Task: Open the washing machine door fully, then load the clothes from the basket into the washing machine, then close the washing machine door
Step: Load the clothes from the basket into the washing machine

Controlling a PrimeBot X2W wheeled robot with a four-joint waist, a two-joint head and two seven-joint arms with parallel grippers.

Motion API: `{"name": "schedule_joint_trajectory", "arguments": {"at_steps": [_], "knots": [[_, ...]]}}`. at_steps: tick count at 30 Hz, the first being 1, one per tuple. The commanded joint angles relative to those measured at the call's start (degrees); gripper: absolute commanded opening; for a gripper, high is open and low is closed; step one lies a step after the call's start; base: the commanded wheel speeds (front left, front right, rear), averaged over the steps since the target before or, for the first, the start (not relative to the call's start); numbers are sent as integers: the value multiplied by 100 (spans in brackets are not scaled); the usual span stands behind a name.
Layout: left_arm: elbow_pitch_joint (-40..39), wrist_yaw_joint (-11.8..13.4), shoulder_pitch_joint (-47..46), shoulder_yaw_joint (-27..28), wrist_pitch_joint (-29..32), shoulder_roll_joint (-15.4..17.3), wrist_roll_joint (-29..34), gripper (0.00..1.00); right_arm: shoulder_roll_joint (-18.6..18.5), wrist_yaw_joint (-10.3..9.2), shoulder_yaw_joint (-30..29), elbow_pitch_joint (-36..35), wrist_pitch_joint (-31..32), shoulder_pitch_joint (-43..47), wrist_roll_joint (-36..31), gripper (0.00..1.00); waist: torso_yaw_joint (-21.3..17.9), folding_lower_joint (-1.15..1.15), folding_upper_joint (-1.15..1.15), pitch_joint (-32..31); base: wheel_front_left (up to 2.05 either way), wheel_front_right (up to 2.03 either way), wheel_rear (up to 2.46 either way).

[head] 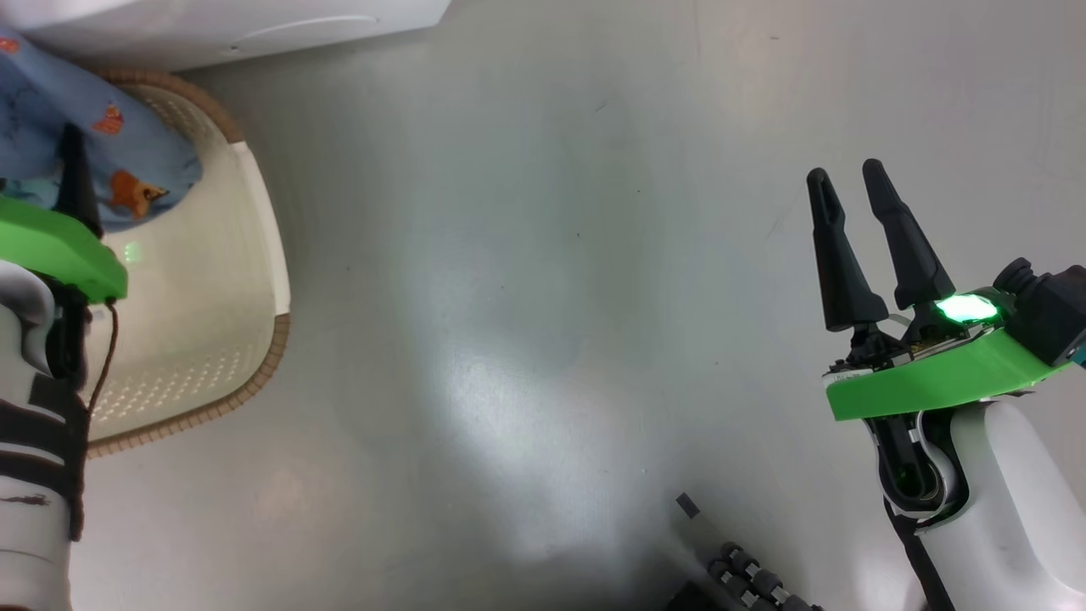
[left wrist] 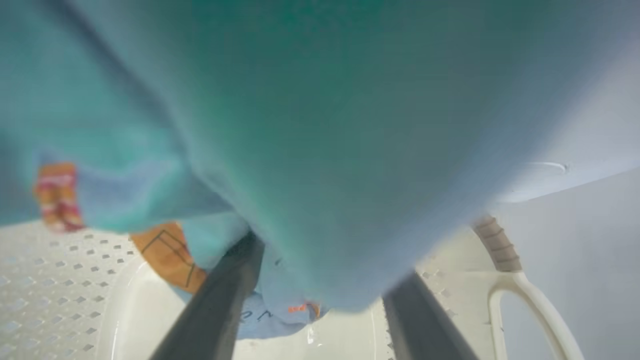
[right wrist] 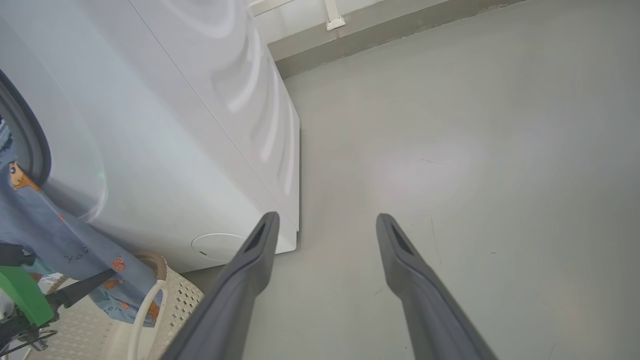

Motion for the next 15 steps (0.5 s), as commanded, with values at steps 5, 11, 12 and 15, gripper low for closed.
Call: {"name": "schedule_joint_trajectory", "arguments": {"at_steps": [5,11,12,15], "knots": [[-132,-8,3,-31,-36,256,-241,0,-54,9,78,-140,-27,116,35,100,21,0,0,-15,0,0,0],[-489,-8,179,13,-36,211,-490,0,-28,9,-51,-172,-27,88,1,100,177,0,0,-97,0,0,0],[-621,-8,242,69,-36,197,-540,0,-23,9,-70,-175,-27,86,-3,100,211,0,0,-125,0,0,0],[-1133,-8,520,183,-36,156,-560,0,2,9,-125,-176,-27,101,-10,100,307,0,0,-243,0,0,0]]}}
